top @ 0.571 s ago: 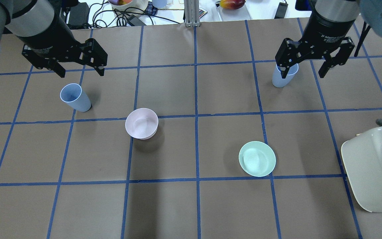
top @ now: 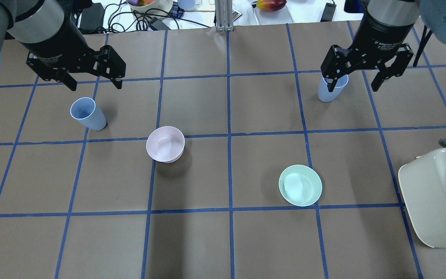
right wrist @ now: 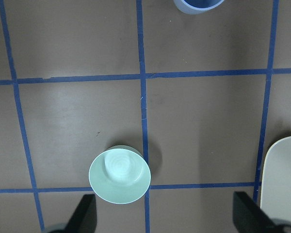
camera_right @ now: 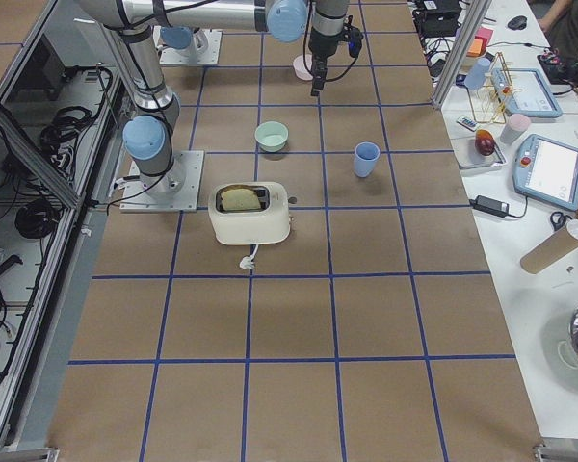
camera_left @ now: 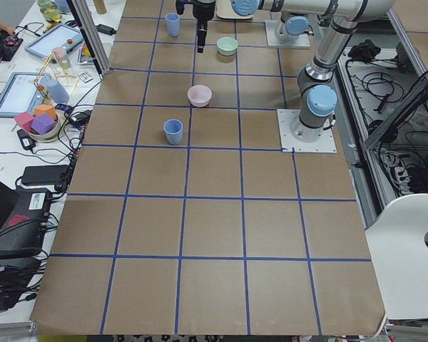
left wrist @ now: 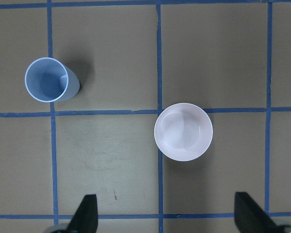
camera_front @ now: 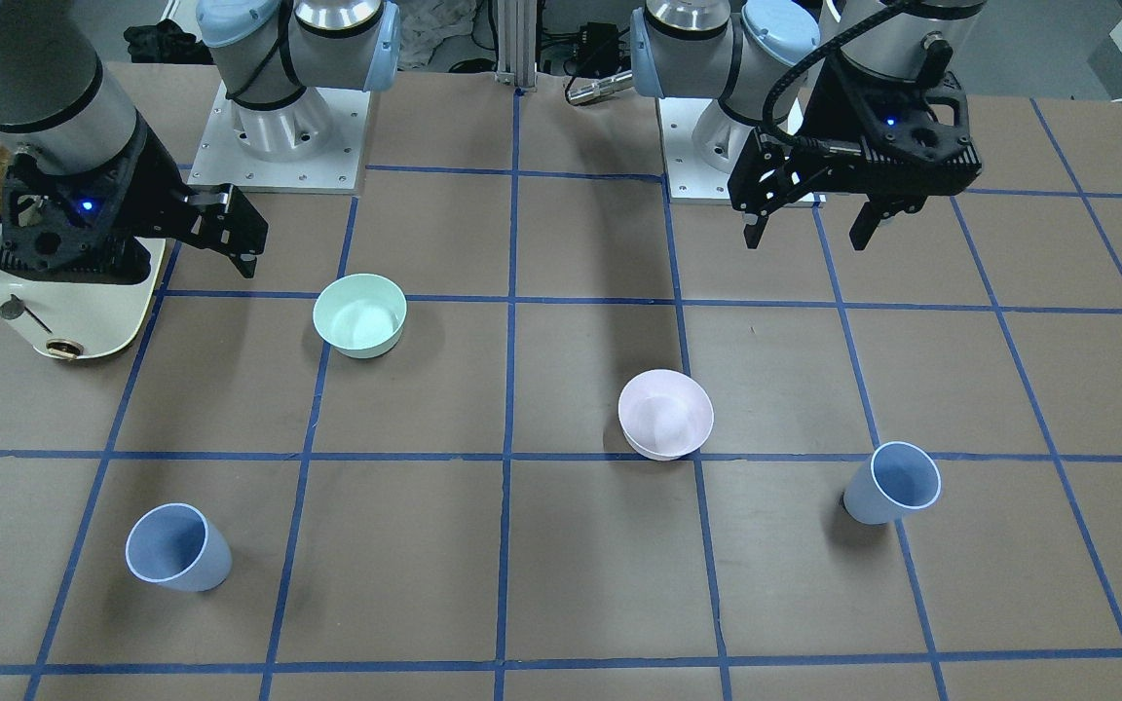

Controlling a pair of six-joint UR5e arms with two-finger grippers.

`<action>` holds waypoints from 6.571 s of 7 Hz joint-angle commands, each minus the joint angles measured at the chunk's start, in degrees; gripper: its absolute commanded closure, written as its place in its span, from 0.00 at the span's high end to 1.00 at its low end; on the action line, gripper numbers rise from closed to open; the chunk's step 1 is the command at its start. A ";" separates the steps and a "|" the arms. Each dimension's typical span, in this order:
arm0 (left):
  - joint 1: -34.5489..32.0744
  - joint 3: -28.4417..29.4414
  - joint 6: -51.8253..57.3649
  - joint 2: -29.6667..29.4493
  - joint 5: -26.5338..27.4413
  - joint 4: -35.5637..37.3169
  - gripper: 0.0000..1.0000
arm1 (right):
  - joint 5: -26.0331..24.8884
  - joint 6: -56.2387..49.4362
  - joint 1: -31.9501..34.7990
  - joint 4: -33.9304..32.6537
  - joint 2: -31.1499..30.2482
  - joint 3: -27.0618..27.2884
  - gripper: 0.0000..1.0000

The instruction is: Stack blue cups with both arms

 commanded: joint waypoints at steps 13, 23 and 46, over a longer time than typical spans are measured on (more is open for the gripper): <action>10.97 -8.58 15.20 -23.55 7.23 27.65 0.00 | -0.41 -6.26 -8.79 -26.24 24.50 -5.60 1.00; -30.67 0.05 -19.69 -27.59 2.84 22.15 0.00 | -0.50 -5.91 -8.79 -21.11 28.03 -5.59 0.00; -2.74 -4.10 1.22 -1.03 0.02 4.27 1.00 | 5.47 28.19 23.47 -9.82 12.12 3.54 0.82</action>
